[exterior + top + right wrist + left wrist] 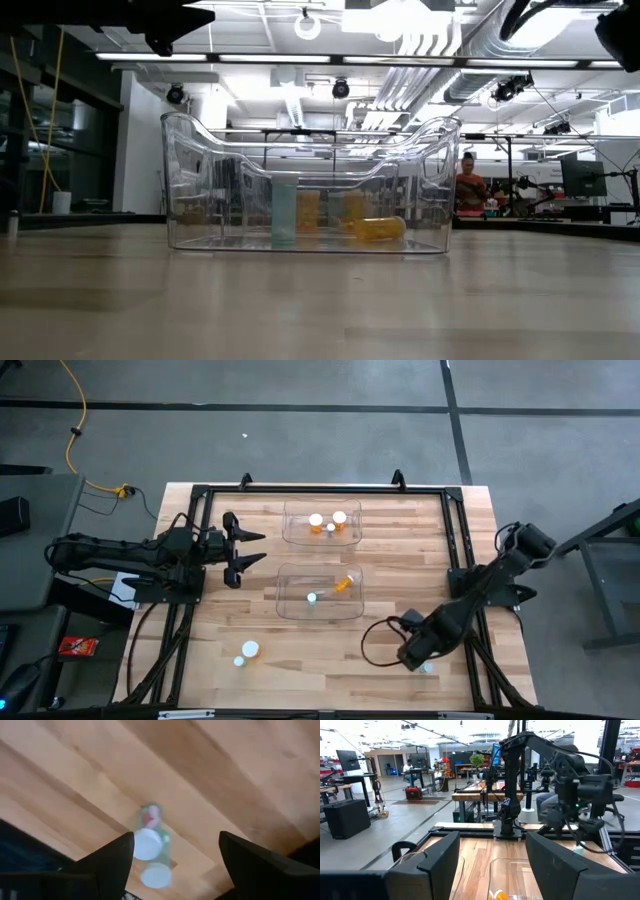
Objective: Pick and place medicine bottles into bin by pill shape (circle, oval)
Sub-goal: Put the blue capsule bottle into the top transparent bin
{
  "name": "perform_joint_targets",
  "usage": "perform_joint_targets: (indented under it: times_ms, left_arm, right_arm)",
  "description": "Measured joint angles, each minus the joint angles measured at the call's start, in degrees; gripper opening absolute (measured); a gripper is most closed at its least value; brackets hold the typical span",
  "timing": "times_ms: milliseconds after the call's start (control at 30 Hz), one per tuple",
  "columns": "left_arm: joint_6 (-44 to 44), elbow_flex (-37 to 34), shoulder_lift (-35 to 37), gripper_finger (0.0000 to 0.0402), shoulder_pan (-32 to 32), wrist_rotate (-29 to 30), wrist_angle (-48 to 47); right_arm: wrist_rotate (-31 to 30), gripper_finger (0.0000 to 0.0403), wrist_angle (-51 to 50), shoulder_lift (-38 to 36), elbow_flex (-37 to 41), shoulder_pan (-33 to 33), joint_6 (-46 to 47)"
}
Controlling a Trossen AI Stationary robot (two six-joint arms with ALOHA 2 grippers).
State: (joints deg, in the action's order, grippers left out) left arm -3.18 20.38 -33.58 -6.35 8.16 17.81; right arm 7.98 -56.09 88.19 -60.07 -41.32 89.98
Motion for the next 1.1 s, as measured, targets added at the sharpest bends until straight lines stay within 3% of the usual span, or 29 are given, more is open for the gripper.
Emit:
perform_joint_targets:
  times_ms: [233,733,1100]
  left_arm:
    - [0.0,0.0,0.0,0.0216,0.0,0.02,0.02]
    - [0.0,0.02,0.0,0.0216,0.0,0.07,0.02]
    - [0.0,0.02,0.0,0.0216,0.0,0.11,0.02]
  right_arm:
    - [1.18,0.0283,5.36,3.15,0.03,-0.02,-1.53]
    - [4.05,0.0279,6.14,6.7,0.04,-1.61,0.07]
    - [3.58,0.0186,6.22,6.7,0.04,-1.53,-1.21]
